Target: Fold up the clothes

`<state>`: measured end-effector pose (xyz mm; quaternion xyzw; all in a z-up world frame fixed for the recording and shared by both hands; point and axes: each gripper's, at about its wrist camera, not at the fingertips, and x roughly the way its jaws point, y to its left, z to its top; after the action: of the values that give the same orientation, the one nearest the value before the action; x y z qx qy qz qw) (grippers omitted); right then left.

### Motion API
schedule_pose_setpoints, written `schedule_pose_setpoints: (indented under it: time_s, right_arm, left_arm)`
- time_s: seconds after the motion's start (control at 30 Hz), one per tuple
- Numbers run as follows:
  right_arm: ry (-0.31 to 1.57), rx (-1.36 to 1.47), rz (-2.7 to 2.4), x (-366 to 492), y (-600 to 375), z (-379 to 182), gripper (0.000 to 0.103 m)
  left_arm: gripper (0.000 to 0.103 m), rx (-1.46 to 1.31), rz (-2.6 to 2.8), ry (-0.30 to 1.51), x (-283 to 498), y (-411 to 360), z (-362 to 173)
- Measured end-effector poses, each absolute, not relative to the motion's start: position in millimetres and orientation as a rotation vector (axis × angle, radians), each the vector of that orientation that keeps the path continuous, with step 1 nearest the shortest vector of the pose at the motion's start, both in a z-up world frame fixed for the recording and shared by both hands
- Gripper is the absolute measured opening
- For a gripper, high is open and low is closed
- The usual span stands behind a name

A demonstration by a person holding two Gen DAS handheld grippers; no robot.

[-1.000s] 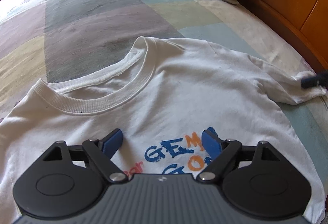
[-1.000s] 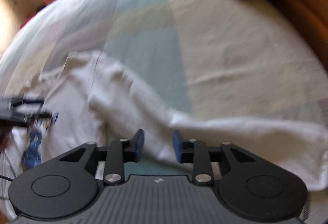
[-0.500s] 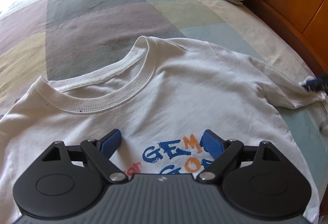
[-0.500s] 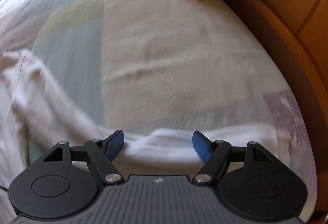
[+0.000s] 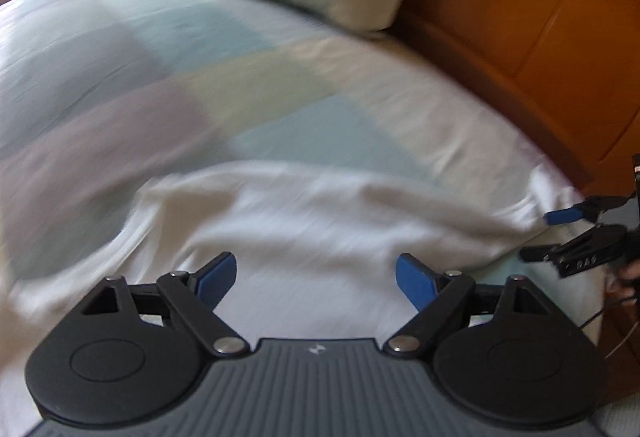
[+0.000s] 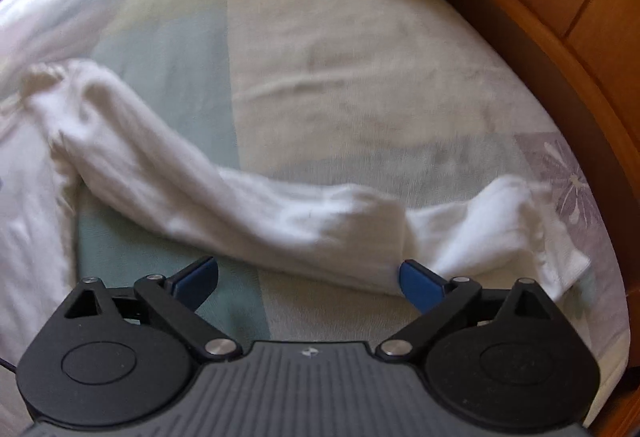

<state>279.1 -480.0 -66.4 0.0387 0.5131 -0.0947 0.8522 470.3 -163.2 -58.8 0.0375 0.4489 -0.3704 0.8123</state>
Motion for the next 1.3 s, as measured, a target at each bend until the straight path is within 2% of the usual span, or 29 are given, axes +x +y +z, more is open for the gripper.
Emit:
schedule_pose_setpoints:
  time_s: [0.23, 0.43, 0.77, 0.93, 1.07, 1.3]
  right_arm:
    - [0.967, 0.07, -0.253, 307.5, -499.7, -41.0, 0.1]
    - [1.067, 0.048, -0.159, 351.7, -503.8, -73.1, 0.099]
    - [1.073, 0.0, -0.086, 317.9, -471.9, -75.1, 0.099]
    - [0.966, 0.038, -0.024, 326.9, -466.8, -54.0, 0.097]
    - [0.945, 0.194, 0.17, 360.1, -466.1, -51.7, 0.092]
    - [1.043, 0.516, 0.497, 416.7, -475.1, -90.8, 0.092]
  left_arm:
    - [0.087, 0.085, -0.975, 0.946, 506.1, -262.9, -70.8]
    - [0.084, 0.168, -1.107, 1.08, 518.3, -302.8, -96.9]
    - [0.086, 0.127, -1.125, 1.101, 490.2, -244.9, -94.1]
    - [0.086, 0.042, -1.102, 1.101, 490.6, -225.7, -101.9]
    - [0.086, 0.033, -1.078, 1.08, 491.4, -218.4, -100.3]
    - [0.086, 0.015, -0.999, 1.086, 499.5, -195.2, -106.0]
